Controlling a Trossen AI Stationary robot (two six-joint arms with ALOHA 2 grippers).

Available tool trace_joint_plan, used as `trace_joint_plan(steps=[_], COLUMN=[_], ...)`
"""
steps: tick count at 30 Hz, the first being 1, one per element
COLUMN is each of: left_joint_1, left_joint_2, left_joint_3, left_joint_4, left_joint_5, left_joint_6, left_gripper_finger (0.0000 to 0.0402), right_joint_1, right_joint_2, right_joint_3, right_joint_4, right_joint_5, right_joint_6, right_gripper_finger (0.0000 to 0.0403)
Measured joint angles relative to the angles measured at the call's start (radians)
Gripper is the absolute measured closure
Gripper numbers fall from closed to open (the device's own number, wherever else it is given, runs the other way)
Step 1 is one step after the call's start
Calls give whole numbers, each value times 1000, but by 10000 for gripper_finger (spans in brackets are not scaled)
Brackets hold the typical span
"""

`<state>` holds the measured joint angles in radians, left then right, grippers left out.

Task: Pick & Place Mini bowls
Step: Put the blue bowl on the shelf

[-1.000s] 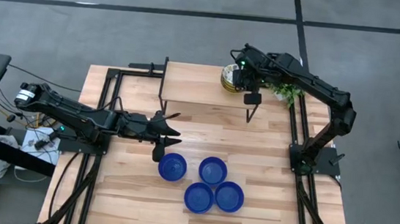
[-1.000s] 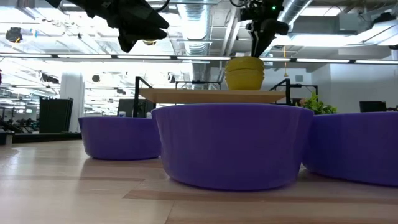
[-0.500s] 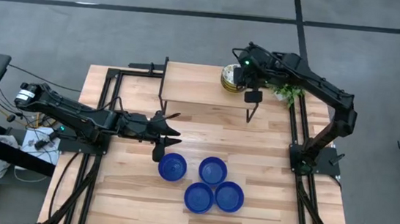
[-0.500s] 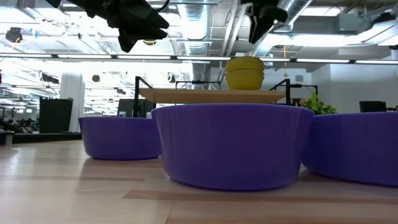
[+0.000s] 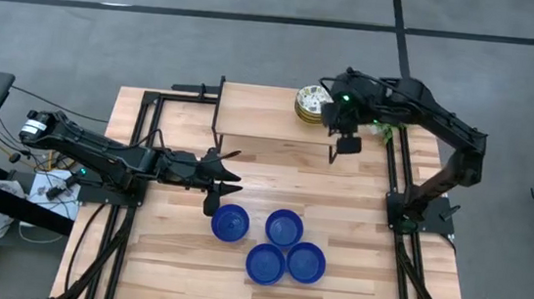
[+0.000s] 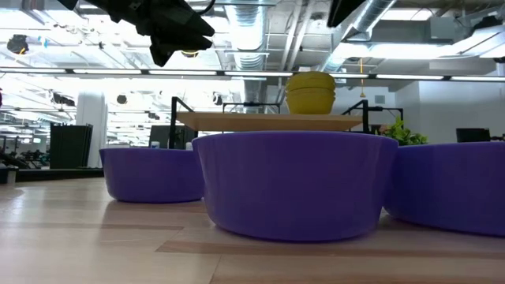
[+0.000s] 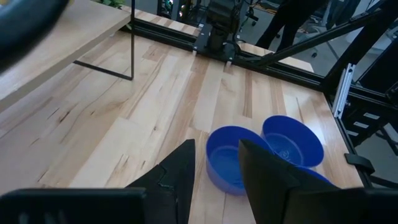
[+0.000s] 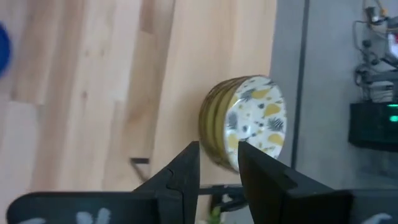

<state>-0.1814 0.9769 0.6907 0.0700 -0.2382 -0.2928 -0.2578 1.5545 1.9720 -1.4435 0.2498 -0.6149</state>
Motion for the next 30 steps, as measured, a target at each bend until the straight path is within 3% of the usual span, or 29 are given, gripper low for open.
trace_joint_plan(steps=[4, 13, 30], left_joint_1=[0, 0, 0], left_joint_2=[0, 0, 0], left_joint_3=[0, 0, 0], left_joint_4=[1, 3, 6], left_joint_5=[0, 0, 0], left_joint_6=[0, 0, 0], left_gripper_finger=[280, 280, 280], right_joint_1=[33, 113, 273], right_joint_2=[-43, -114, -127], right_joint_3=[0, 0, -45], right_joint_4=[-31, -38, -57], right_joint_5=[-19, -188, -311], right_joint_6=[73, 169, 178], right_gripper_finger=[303, 303, 303])
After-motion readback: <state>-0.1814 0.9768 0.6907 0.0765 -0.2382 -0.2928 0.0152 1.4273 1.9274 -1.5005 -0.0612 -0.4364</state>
